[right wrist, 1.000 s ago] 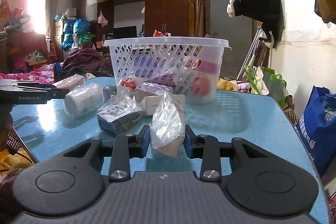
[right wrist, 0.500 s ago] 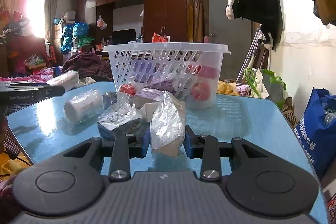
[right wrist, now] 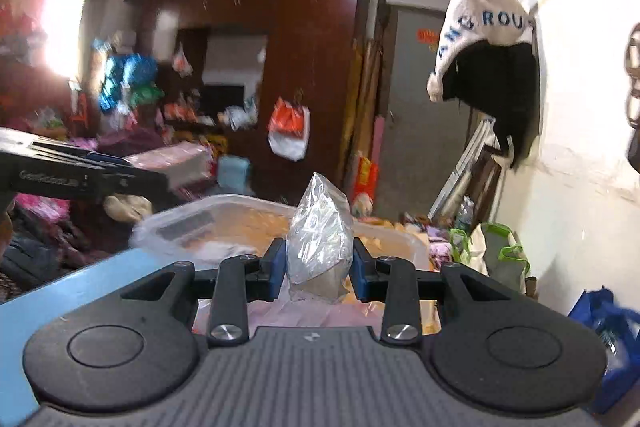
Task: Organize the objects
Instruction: 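Drop the red box and plastic bag into the basket, then grasp the white bottle with the left tool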
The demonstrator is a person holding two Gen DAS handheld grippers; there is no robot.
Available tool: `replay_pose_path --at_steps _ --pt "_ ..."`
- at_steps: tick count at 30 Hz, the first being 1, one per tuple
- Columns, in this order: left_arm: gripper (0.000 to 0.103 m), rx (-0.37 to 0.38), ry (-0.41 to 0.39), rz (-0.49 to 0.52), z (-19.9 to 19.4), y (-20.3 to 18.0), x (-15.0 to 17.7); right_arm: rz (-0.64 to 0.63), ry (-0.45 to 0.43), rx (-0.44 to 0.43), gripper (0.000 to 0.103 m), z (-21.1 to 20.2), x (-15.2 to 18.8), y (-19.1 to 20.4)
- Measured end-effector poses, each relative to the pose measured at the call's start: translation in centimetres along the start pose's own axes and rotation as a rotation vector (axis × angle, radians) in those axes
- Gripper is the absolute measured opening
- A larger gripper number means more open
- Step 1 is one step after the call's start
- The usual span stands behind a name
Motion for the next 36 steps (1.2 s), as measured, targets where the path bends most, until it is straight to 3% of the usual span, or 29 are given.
replay_pose_path --at_steps 3,5,6,8,10,13,16,21,24,29,31,33,36 --pt "0.047 0.013 0.093 -0.024 4.3 0.3 -0.4 -0.018 0.056 0.009 0.037 2.7 -0.2 0.1" --pt "0.048 0.024 0.096 -0.058 5.7 0.7 0.0 -0.013 0.055 0.005 0.042 3.2 0.0 0.0" --pt "0.05 0.024 0.095 -0.069 6.0 0.9 0.3 -0.007 0.054 0.001 0.048 3.3 0.1 -0.1" --pt "0.07 0.022 0.109 -0.069 6.7 0.9 1.0 -0.004 0.036 0.015 0.083 3.0 0.3 -0.2" --pt "0.074 -0.004 0.104 -0.035 6.1 0.5 1.6 -0.002 0.003 0.021 0.087 1.2 0.7 -0.1" --pt "0.076 -0.018 0.014 0.009 1.6 -0.3 2.4 0.036 -0.092 -0.021 0.103 -3.4 2.2 -0.6" --pt "0.093 0.025 -0.027 0.004 -3.7 -0.7 5.9 0.076 -0.104 -0.031 0.103 -6.3 5.1 -0.9" --pt "0.093 0.0 0.066 0.04 -6.6 -1.8 13.4 0.087 0.077 -0.034 0.103 -5.0 9.8 -0.6" --pt "0.092 0.013 0.135 0.032 -6.0 -2.2 15.8 0.093 0.147 -0.04 0.103 -3.3 11.0 -0.4" --pt "0.086 -0.017 0.192 0.037 -4.2 -2.1 16.8 0.102 0.247 -0.073 0.103 -1.2 12.1 -0.2" --pt "0.077 -0.054 0.215 0.039 -3.7 -1.7 17.0 0.087 0.289 -0.096 0.103 -0.3 12.3 0.3" --pt "0.072 -0.05 0.217 0.003 -3.9 -0.7 17.2 0.075 0.304 -0.129 0.103 0.1 12.4 0.8" --pt "0.072 -0.049 0.205 -0.002 -4.5 0.1 17.5 0.02 0.316 -0.114 0.103 0.7 12.2 1.9"
Point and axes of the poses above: each gripper's, at about its wrist camera, not at the fingertips, and z roughly the way its jaws point, y to its left, x to its underside, the point moved 3 cm from there along z, roughly the way its jaws point, and after that the axes turned 2 degrees about x, right-handed, at the moved point
